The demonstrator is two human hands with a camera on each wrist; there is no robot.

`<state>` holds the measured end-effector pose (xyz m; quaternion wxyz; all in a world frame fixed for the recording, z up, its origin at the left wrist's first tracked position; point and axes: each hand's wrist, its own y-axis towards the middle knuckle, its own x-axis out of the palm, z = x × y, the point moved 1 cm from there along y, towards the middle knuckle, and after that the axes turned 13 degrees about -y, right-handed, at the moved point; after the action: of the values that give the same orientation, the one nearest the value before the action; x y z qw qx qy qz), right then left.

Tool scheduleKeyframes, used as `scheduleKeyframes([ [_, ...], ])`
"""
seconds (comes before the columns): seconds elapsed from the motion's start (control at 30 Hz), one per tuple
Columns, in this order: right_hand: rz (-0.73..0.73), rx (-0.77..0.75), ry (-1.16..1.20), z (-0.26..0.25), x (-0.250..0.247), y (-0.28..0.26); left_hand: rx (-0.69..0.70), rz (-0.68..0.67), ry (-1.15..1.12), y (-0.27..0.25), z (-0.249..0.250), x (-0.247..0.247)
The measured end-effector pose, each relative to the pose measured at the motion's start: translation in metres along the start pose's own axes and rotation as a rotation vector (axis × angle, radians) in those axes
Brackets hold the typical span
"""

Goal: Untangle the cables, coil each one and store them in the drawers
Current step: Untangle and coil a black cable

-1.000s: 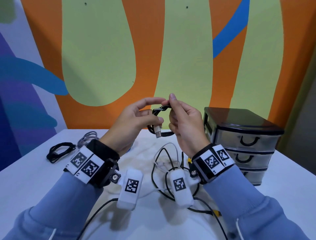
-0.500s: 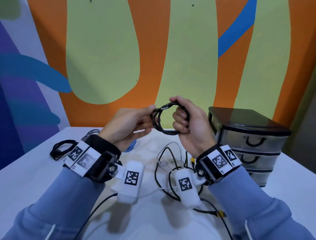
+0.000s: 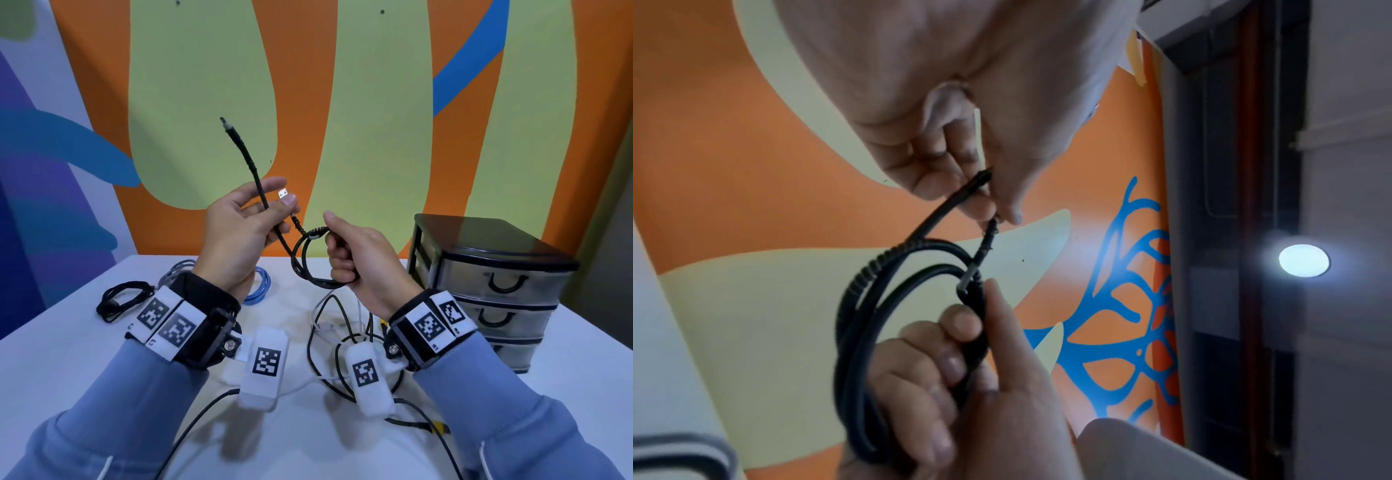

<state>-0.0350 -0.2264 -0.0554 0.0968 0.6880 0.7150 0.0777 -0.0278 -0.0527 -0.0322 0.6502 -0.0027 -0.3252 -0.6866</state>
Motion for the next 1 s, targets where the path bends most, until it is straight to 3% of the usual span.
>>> scheduleKeyframes([
  [0.2,0.109,-0.002,0.297,-0.002,-0.010,0.004,-0.070,0.138,-0.053,0.008,-0.006,-0.006],
  [0.33,0.262,0.001,0.304,0.001,-0.013,0.006,-0.104,0.029,-0.168,0.008,-0.004,-0.003],
  [0.43,0.323,-0.013,0.191,0.001,-0.016,0.006,-0.012,-0.104,-0.147,0.004,0.004,0.000],
  [0.6,0.150,-0.075,-0.065,-0.008,-0.008,-0.002,0.121,-0.331,0.186,-0.006,0.011,0.001],
  [0.7,-0.032,-0.089,-0.051,-0.013,0.000,-0.010,0.099,-0.519,0.371,-0.009,0.008,0.002],
  [0.77,-0.122,-0.048,0.019,-0.014,0.000,-0.011,0.056,-0.572,0.396,-0.009,0.009,0.002],
  [0.87,-0.169,0.003,0.147,-0.013,-0.002,-0.007,-0.006,-0.471,0.342,-0.008,0.009,0.002],
  [1.0,-0.096,-0.148,-0.001,-0.005,0.000,-0.003,-0.008,-0.342,0.480,-0.003,0.005,0.000],
])
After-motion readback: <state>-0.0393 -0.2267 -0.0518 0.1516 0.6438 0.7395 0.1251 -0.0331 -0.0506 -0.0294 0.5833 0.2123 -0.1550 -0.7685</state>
